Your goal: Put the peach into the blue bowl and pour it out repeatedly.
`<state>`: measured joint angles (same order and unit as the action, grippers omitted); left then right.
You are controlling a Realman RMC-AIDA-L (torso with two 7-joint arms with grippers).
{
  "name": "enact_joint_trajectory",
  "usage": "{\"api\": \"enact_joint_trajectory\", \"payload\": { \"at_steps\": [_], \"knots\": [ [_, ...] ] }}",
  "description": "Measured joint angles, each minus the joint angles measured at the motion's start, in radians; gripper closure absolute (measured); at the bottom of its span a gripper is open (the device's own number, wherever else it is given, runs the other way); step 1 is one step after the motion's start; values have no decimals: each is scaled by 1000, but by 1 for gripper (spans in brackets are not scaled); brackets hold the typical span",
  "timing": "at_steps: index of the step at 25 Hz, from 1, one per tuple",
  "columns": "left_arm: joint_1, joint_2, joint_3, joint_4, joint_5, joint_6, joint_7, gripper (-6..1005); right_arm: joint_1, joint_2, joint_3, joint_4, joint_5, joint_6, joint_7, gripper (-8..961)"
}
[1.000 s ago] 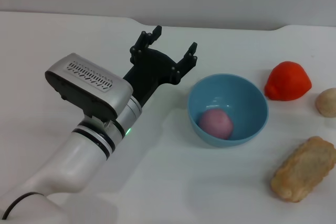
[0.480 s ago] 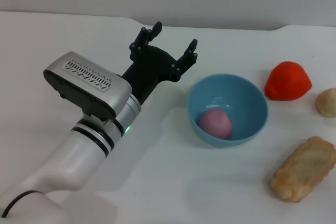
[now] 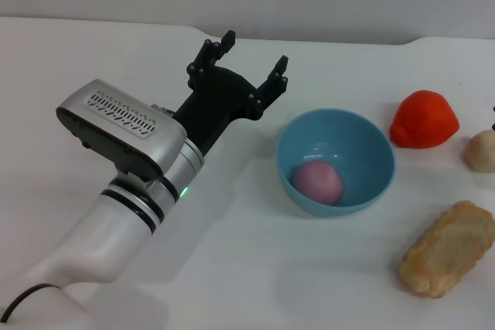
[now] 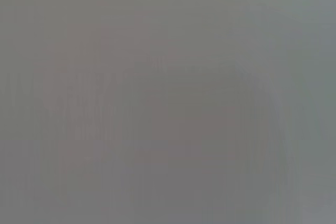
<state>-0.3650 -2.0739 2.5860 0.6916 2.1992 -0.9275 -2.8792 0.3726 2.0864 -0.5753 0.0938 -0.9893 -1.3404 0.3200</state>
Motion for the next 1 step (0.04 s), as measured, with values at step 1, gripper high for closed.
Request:
{"api": "enact_joint_trajectory", "payload": {
  "at_steps": [1],
  "knots": [
    [0, 0, 0, 0, 0, 0, 0, 184, 0, 0, 0, 2, 0, 0, 0, 222]
  ]
}}
